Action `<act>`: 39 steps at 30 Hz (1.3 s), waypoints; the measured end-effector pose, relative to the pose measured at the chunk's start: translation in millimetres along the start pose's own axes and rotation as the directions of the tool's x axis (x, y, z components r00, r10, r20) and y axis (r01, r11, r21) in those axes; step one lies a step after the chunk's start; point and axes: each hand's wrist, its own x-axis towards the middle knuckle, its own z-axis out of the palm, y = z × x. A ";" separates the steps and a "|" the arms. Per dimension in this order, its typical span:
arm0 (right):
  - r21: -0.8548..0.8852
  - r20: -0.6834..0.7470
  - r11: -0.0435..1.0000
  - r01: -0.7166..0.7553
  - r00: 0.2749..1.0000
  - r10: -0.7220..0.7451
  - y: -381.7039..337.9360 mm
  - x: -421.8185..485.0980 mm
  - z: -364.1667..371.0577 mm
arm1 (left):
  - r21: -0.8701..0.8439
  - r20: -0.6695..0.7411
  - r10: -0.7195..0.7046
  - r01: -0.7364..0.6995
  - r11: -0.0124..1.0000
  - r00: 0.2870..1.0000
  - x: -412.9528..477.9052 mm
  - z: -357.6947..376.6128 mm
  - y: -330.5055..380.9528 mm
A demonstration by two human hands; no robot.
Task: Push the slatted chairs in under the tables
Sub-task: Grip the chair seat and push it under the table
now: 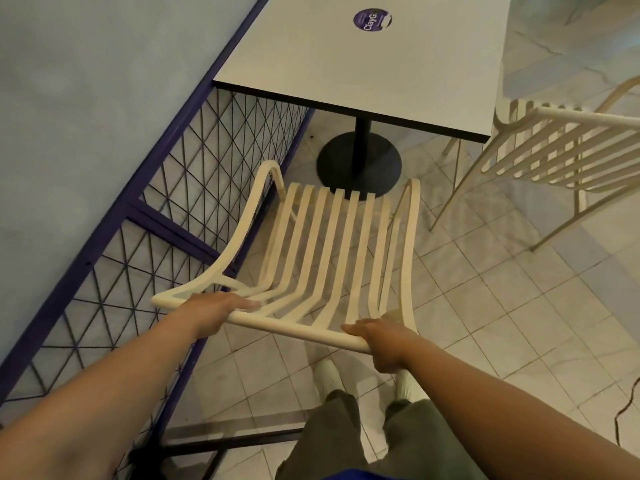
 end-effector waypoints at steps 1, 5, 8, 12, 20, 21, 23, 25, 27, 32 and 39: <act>0.012 -0.004 1.000 0.003 1.000 -0.003 -0.8 0.5 0.9 | 0.004 0.011 -0.006 0.006 1.000 1.000 0.9 0.7 0.4; 0.042 -0.011 0.999 -0.011 1.000 0.012 -1.3 1.4 3.6 | 0.055 -0.001 -0.005 0.005 0.998 1.000 3.1 0.1 1.7; 0.047 -0.025 0.999 -0.022 0.999 0.023 0.0 3.2 3.5 | 0.050 0.008 0.002 -0.003 0.999 1.000 5.9 -2.8 1.2; 0.065 -0.049 0.998 -0.023 0.998 0.026 -3.5 11.1 0.0 | 0.063 0.021 0.020 -0.021 0.998 1.000 9.8 -9.8 -6.0; 0.052 -0.032 0.999 -0.005 0.999 0.006 -6.4 17.6 -3.5 | 0.072 0.017 -0.010 0.009 0.997 1.000 11.0 -11.3 -12.1; 0.046 -0.028 0.999 0.000 1.000 0.001 -6.9 17.0 -4.1 | 0.071 0.017 -0.018 0.017 0.997 1.000 9.9 -11.6 -11.7; 0.030 -0.022 1.000 0.007 1.000 -0.006 -7.0 16.1 -6.1 | 0.067 0.026 -0.034 0.032 0.997 0.999 7.5 -12.6 -9.7; 0.009 -0.026 1.000 0.003 1.000 -0.003 -7.5 15.6 -7.6 | 0.062 0.038 -0.051 0.048 0.997 0.998 5.1 -13.4 -7.6; -0.003 -0.024 1.000 -0.007 1.000 0.007 -9.6 13.8 -9.4 | 0.052 0.050 -0.056 0.053 0.997 0.997 3.2 -13.6 -5.7; 0.048 0.022 0.999 -0.022 1.000 0.021 -13.3 10.2 -17.6 | 0.034 0.060 -0.047 0.045 0.998 0.997 3.5 -13.5 1.1; 0.137 0.049 0.991 -0.008 0.999 0.001 -31.4 5.9 -34.8 | -0.180 0.093 -0.007 0.024 0.983 0.996 2.9 -26.1 33.1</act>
